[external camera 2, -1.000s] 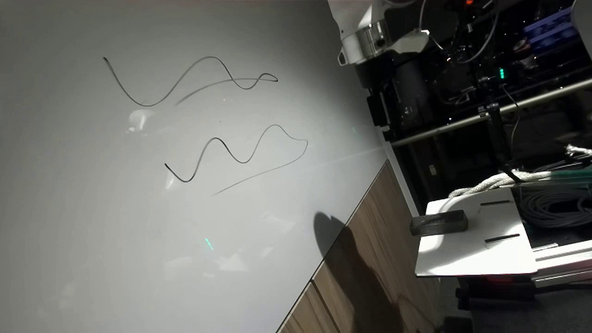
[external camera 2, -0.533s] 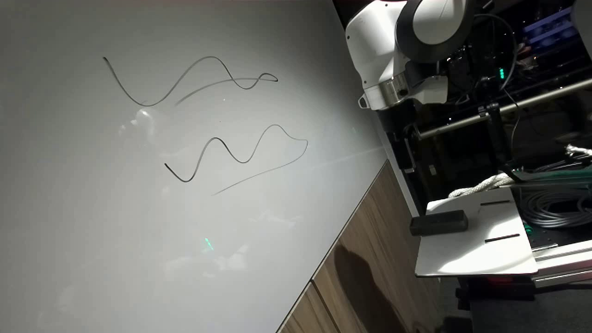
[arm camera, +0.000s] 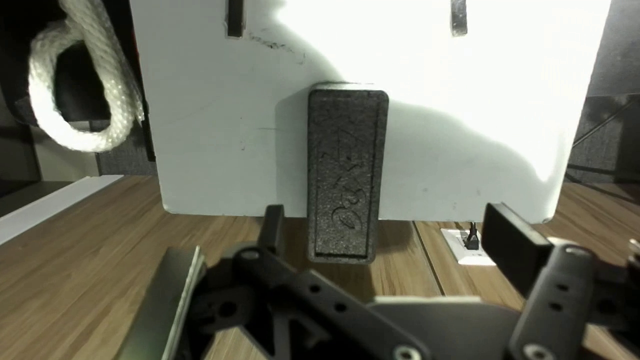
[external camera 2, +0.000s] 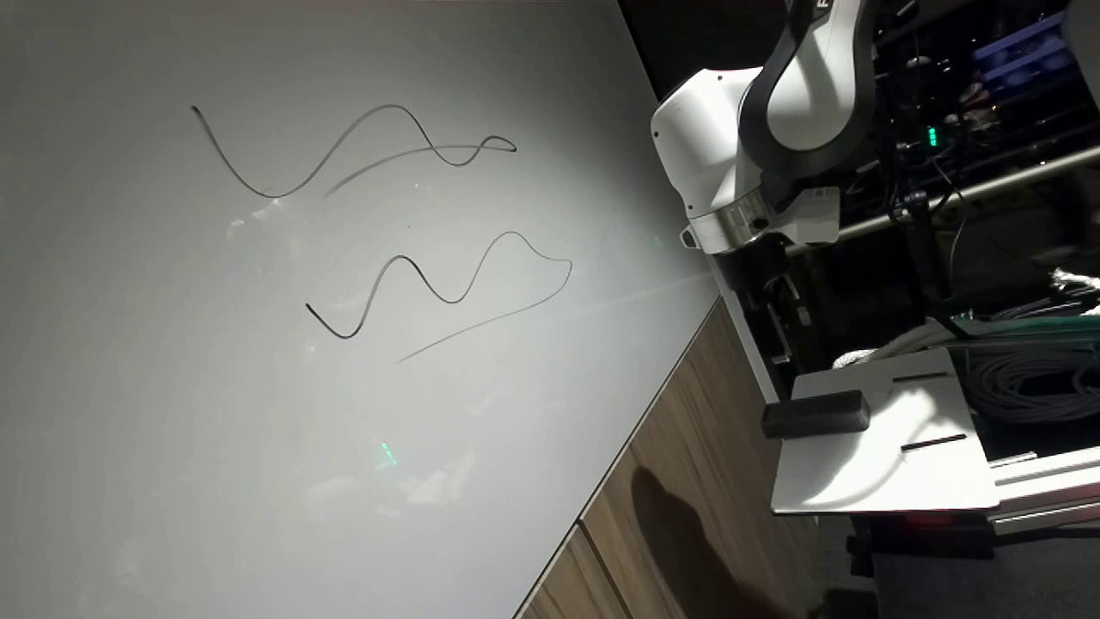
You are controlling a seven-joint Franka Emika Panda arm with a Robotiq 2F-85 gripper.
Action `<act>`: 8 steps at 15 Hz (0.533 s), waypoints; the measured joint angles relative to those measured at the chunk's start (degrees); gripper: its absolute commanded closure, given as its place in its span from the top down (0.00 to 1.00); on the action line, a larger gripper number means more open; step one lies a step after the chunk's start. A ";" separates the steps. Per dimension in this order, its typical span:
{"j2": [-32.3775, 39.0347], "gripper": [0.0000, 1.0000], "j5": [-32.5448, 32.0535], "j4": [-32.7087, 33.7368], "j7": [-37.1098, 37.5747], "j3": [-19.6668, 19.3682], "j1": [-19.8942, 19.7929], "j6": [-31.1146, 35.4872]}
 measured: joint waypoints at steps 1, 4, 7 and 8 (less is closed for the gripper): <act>1.29 1.00 -0.15 0.01 0.00 -0.16 -0.11 1.34; 5.18 1.00 -0.42 0.03 -0.01 -0.65 -0.53 4.31; 8.65 1.00 -0.57 0.07 -0.02 -1.43 -0.55 6.27; 9.68 1.00 -0.62 0.11 -0.05 -1.77 -0.55 6.81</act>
